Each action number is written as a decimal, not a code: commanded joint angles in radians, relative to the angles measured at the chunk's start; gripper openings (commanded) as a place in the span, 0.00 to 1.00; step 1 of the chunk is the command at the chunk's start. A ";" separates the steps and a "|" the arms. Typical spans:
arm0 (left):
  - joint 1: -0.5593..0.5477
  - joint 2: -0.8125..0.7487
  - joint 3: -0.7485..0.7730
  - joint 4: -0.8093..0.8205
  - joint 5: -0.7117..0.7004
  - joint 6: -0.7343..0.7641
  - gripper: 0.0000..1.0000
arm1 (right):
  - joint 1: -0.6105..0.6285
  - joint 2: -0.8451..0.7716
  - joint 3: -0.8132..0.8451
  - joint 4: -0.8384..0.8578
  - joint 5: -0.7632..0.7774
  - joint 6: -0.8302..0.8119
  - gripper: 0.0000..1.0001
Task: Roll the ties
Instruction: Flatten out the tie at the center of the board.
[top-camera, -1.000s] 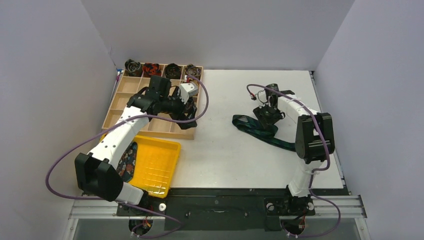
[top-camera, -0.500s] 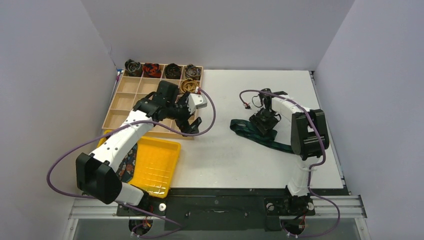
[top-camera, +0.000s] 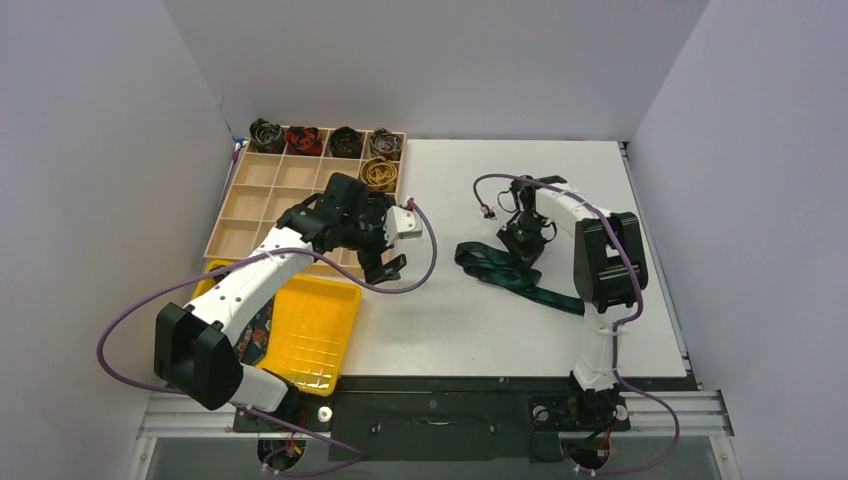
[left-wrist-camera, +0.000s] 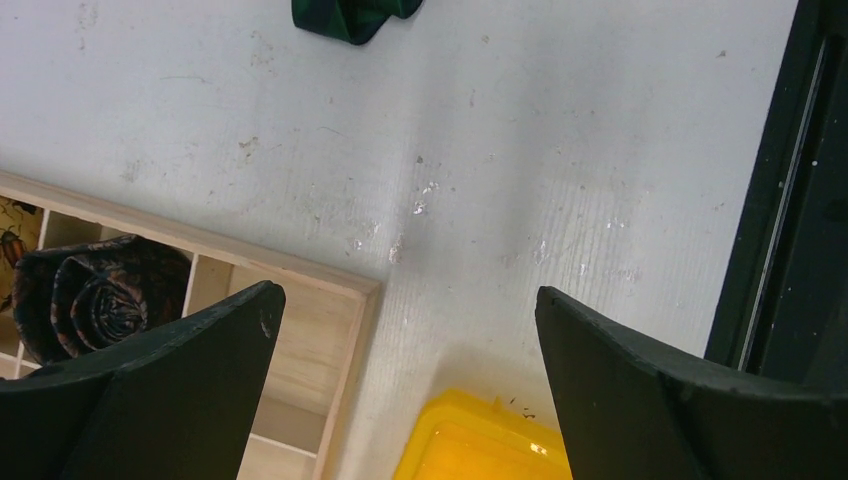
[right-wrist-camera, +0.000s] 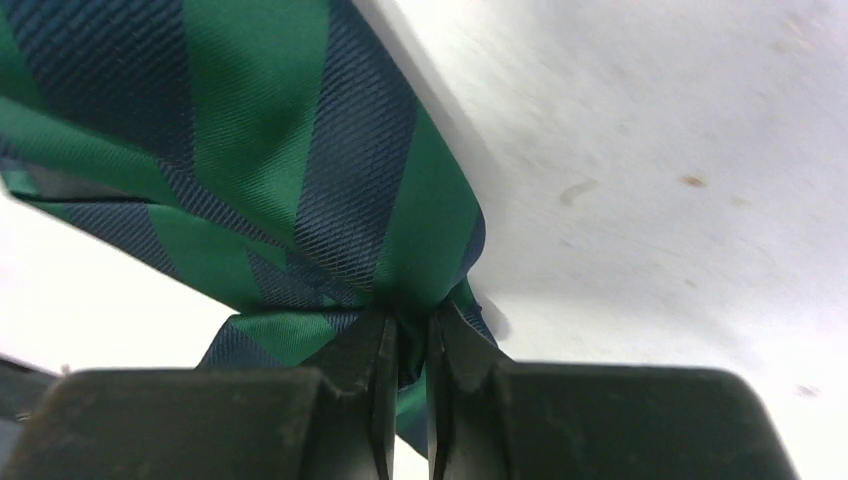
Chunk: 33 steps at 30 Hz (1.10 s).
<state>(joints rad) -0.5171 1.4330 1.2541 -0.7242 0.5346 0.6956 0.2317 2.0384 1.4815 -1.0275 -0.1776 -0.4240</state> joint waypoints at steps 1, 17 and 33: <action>0.000 -0.053 -0.032 0.030 0.039 0.086 0.97 | 0.006 -0.104 0.037 0.067 -0.431 0.155 0.00; -0.191 0.104 -0.018 0.181 -0.079 0.086 0.98 | -0.407 -0.162 0.099 0.091 -0.259 0.340 0.00; -0.411 0.558 0.184 0.624 -0.218 -0.410 0.97 | -0.423 -0.288 -0.167 -0.121 -0.063 0.039 0.00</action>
<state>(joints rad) -0.9367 1.9789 1.4113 -0.2600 0.3916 0.4770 -0.1837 1.8423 1.3178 -1.1202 -0.2779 -0.3420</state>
